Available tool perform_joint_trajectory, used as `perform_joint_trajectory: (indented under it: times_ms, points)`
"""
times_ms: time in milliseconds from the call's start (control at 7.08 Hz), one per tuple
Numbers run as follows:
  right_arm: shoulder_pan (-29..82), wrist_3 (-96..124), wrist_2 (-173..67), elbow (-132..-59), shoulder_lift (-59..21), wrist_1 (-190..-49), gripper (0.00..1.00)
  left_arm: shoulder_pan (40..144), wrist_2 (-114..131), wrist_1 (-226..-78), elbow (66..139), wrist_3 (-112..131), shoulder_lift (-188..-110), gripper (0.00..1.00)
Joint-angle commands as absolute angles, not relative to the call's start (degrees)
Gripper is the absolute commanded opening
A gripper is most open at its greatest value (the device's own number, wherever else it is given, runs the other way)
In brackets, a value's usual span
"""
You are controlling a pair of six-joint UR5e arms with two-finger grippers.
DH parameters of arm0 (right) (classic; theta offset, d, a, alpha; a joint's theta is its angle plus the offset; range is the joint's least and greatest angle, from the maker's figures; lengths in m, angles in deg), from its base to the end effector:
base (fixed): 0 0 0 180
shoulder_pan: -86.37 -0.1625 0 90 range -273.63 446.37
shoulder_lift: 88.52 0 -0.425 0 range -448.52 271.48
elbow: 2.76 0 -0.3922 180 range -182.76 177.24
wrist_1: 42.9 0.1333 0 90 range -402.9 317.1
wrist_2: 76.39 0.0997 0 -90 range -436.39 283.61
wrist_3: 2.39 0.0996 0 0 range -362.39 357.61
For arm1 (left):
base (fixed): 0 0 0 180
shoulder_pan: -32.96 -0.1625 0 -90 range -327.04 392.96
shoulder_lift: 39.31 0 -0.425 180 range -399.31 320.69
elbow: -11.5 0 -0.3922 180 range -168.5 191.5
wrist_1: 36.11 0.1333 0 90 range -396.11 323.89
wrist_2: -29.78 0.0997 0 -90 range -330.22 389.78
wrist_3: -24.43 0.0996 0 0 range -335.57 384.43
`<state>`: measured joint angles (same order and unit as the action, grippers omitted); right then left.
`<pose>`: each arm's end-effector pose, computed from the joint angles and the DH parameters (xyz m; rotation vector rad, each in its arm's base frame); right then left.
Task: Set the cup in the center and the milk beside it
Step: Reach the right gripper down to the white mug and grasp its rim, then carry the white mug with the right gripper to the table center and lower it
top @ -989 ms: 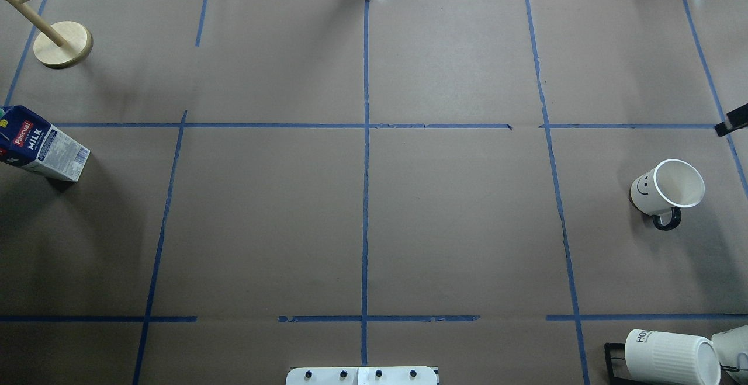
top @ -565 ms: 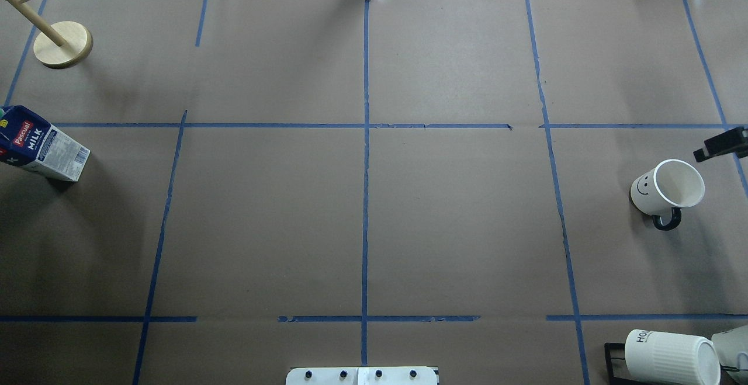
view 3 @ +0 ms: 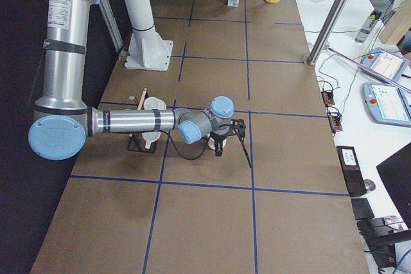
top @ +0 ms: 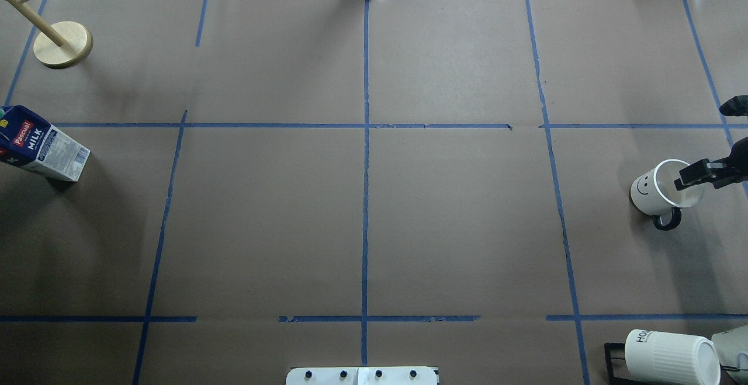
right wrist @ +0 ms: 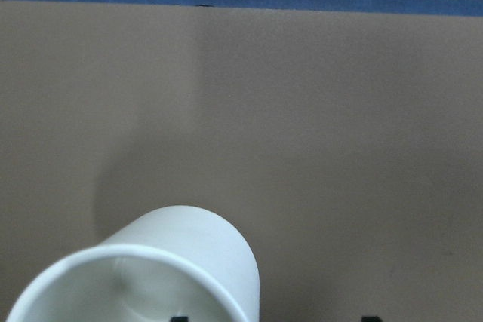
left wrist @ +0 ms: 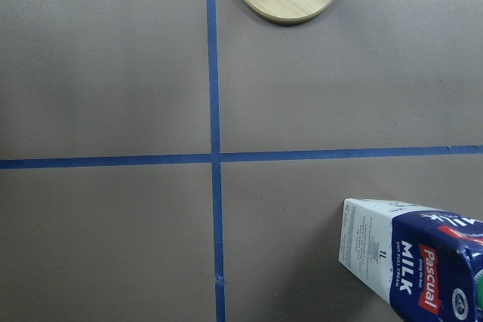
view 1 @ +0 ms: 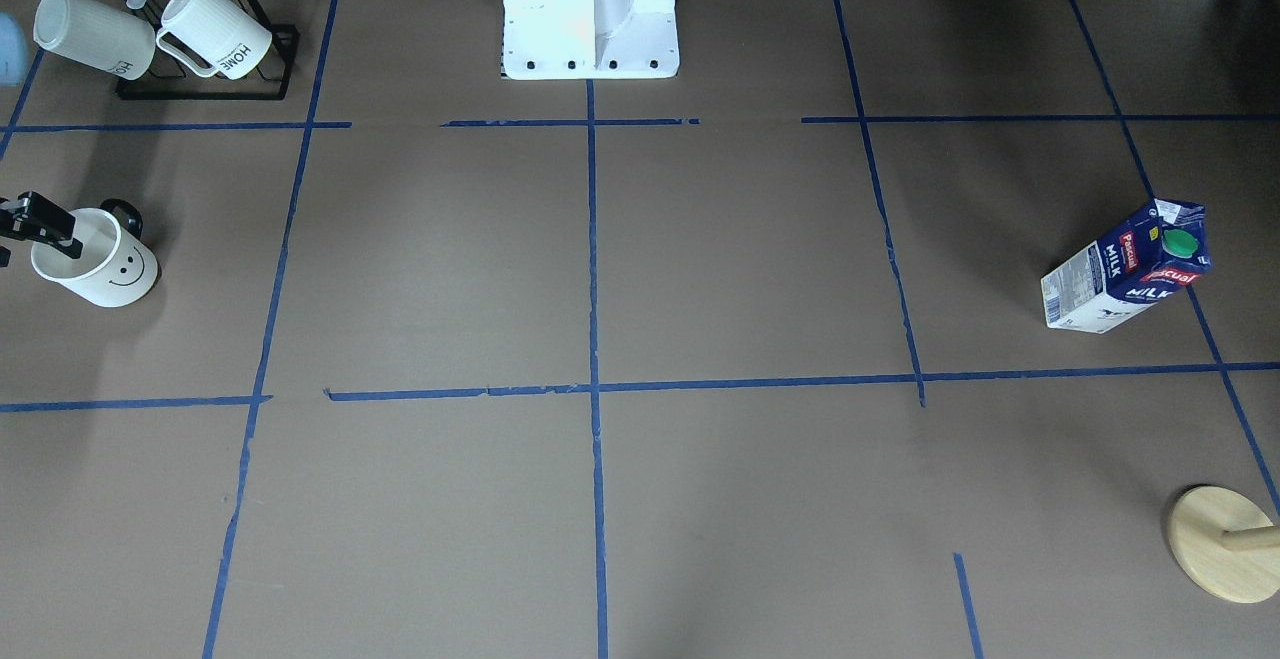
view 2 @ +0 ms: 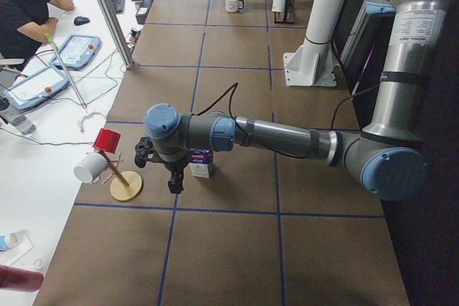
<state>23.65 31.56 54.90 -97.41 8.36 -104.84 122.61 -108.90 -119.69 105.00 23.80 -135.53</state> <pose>-0.1523 -0.4428 0.6236 0.0103 -0.8281 -0.0527 -0.0552 -0.5363 0.5787 0.0468 0.8498 0.0199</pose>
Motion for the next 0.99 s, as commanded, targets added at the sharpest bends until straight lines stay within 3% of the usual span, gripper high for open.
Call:
perform_joint_trajectory:
  times_ms: [0,283,424,565,848]
  points:
    - [23.8,31.6,55.3,-96.9,8.0,-104.7,0.00,122.6,-108.9,-119.7,105.5,23.8,-135.2,1.00]
    - [24.6,32.1,56.8,-102.7,5.5,-105.7,0.00,122.5,-109.0,-119.7,105.5,23.8,-135.2,1.00]
    - [25.6,36.3,60.1,-106.2,-1.1,-109.8,0.00,122.5,-109.0,-119.8,105.5,23.8,-135.2,1.00]
    - [29.6,48.3,60.7,-106.2,-12.7,-116.3,0.00,122.5,-109.0,-119.8,105.6,23.7,-135.3,1.00]
    - [41.6,68.1,49.9,-100.4,-30.4,-122.5,0.00,122.1,-109.0,-119.8,105.5,23.8,-135.3,1.00]
